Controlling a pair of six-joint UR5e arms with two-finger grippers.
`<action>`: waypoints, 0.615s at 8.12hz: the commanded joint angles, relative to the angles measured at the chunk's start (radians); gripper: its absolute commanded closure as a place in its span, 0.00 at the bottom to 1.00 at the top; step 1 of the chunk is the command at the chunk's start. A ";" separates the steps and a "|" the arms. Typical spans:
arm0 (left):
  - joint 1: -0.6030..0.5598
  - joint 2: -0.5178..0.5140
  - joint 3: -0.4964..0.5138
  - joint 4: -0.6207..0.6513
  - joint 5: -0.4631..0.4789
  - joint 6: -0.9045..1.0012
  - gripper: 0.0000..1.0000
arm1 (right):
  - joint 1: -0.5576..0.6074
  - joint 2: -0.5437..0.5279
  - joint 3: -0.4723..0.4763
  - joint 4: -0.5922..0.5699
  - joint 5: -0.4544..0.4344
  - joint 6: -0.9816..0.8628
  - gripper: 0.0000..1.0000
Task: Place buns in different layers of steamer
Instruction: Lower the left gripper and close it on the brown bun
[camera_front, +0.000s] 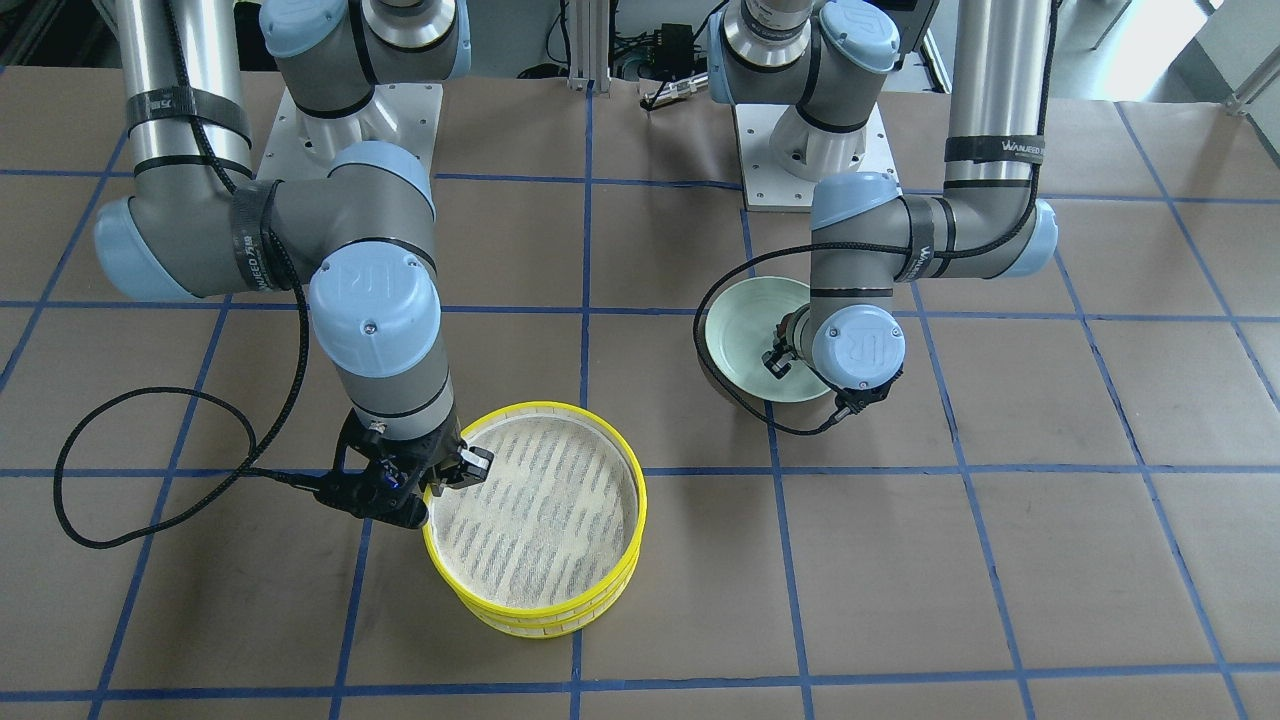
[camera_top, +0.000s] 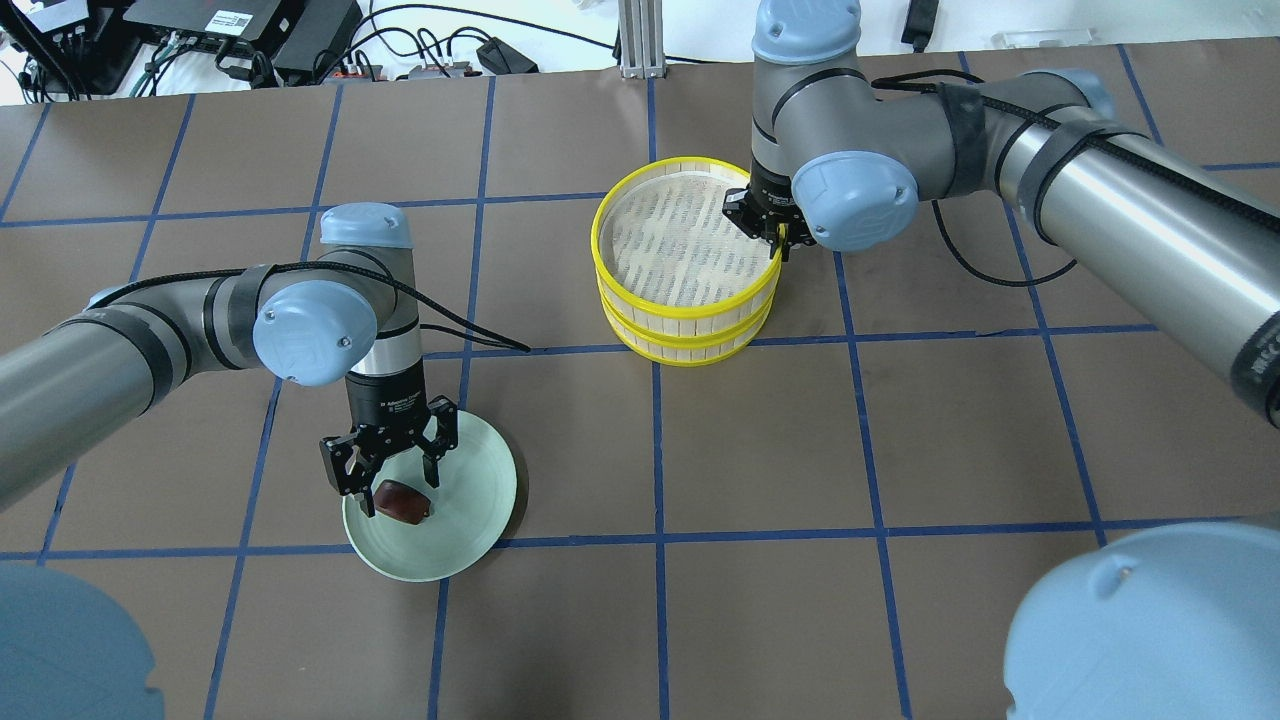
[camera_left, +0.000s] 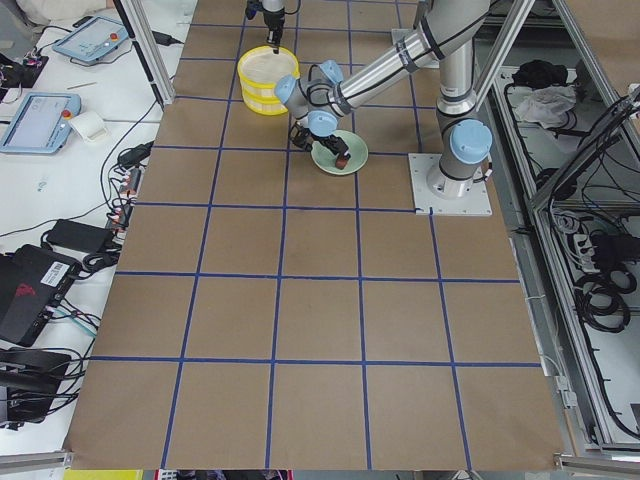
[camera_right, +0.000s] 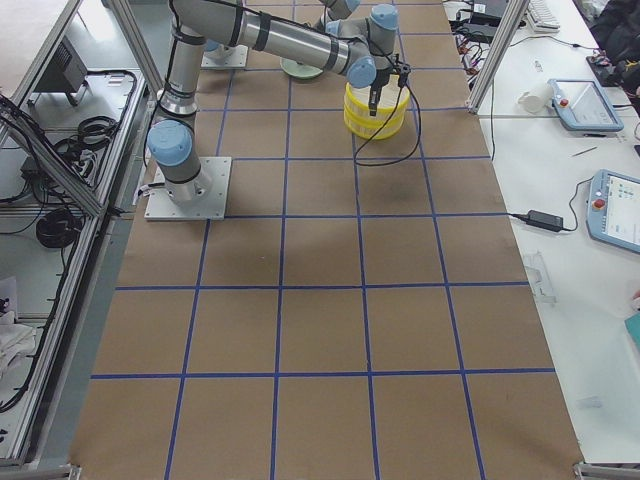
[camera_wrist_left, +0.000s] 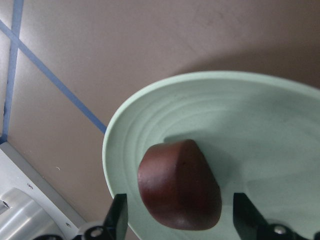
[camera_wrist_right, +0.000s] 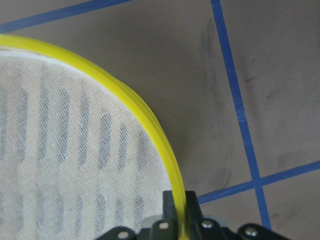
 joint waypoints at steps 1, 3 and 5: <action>0.002 -0.003 0.009 0.002 -0.001 0.000 0.66 | 0.000 0.000 0.000 -0.008 0.000 -0.015 0.35; 0.000 -0.003 0.027 0.011 -0.006 0.001 1.00 | 0.000 -0.009 -0.003 -0.011 0.000 -0.020 0.16; 0.000 0.007 0.091 0.009 -0.015 0.004 1.00 | -0.011 -0.079 -0.020 -0.009 -0.008 -0.125 0.07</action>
